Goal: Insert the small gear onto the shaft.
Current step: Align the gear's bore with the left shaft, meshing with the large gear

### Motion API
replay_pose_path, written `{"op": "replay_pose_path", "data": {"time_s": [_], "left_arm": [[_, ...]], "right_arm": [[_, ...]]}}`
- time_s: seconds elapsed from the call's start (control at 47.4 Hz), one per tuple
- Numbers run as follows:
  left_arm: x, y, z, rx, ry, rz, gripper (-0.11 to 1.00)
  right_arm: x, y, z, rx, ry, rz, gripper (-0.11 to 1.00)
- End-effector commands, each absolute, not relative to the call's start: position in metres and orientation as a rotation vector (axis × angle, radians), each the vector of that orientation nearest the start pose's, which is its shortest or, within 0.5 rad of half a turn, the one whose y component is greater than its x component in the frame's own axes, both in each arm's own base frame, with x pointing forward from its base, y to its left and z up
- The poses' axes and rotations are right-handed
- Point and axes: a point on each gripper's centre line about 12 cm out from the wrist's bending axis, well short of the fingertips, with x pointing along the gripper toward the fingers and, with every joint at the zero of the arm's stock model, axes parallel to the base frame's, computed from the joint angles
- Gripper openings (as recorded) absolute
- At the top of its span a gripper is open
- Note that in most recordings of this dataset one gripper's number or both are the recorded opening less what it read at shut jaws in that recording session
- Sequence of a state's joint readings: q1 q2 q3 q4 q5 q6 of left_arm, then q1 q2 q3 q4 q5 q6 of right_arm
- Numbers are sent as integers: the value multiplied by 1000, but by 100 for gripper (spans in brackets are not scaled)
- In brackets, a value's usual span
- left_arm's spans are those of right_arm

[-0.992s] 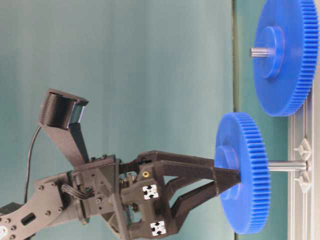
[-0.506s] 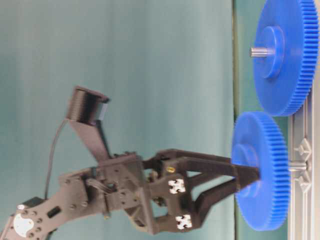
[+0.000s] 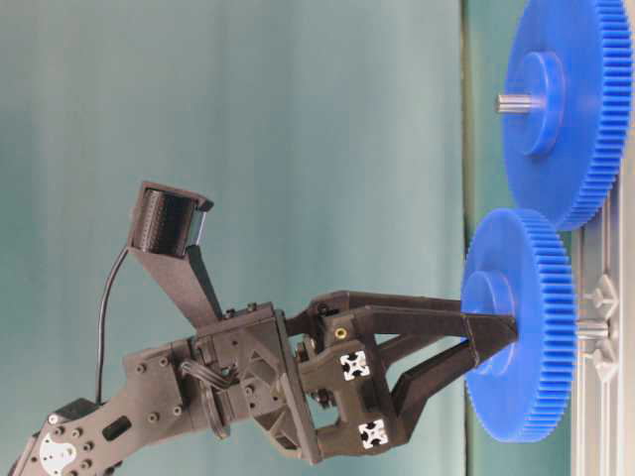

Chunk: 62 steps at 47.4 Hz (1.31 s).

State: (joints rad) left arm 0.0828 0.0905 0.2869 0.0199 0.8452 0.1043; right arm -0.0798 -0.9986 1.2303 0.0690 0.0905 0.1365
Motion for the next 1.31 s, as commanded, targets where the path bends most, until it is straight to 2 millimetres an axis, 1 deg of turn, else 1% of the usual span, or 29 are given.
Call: {"op": "replay_pose_path", "data": {"time_s": [0.0, 0.148, 0.274, 1.287], "left_arm": [[400, 48, 202, 49, 1228, 43, 75], [398, 56, 206, 38, 1224, 60, 75], [397, 60, 206, 34, 1226, 68, 75], [397, 60, 208, 33, 1223, 70, 75]], "right_arm": [[186, -14, 239, 232, 298, -108, 4], [186, -15, 239, 232, 298, -110, 4], [185, -15, 238, 233, 300, -110, 4], [185, -15, 241, 232, 292, -109, 4]]}}
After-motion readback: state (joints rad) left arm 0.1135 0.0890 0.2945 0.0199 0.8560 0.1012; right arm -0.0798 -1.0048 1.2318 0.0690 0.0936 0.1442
